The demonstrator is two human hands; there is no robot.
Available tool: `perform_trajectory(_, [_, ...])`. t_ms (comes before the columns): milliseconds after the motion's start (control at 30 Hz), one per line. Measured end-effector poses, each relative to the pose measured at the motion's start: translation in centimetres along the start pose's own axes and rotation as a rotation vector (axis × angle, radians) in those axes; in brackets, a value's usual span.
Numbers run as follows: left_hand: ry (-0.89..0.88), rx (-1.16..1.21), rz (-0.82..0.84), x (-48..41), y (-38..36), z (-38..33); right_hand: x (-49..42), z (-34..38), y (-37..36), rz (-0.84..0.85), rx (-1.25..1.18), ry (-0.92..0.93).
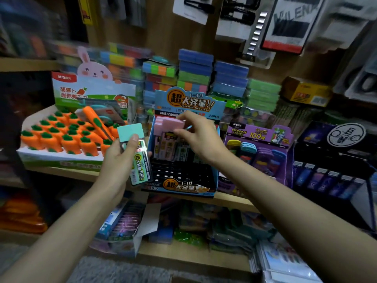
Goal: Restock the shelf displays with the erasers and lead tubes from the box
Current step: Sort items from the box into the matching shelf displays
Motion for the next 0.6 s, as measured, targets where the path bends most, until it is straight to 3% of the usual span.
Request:
perform_trajectory(333, [0.015,0.043,-0.032,0.3,0.1,-0.5,-1.8,1.0,-2.2,0.117,0.181,0.029])
perform_trajectory(600, [-0.002,-0.079,0.012,0.6,-0.8,-1.1,-1.3,1.9,-2.1,0.220,0.434,0.005])
Point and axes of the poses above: each hand's wrist, its own x-axis away from the middle knuckle, its own y-axis out of the back of the hand, z = x × y, the point moved 7 cm from there along -x, towards the middle knuckle, and after that the axes turned 10 degrees about z, right-handed, at the moved point
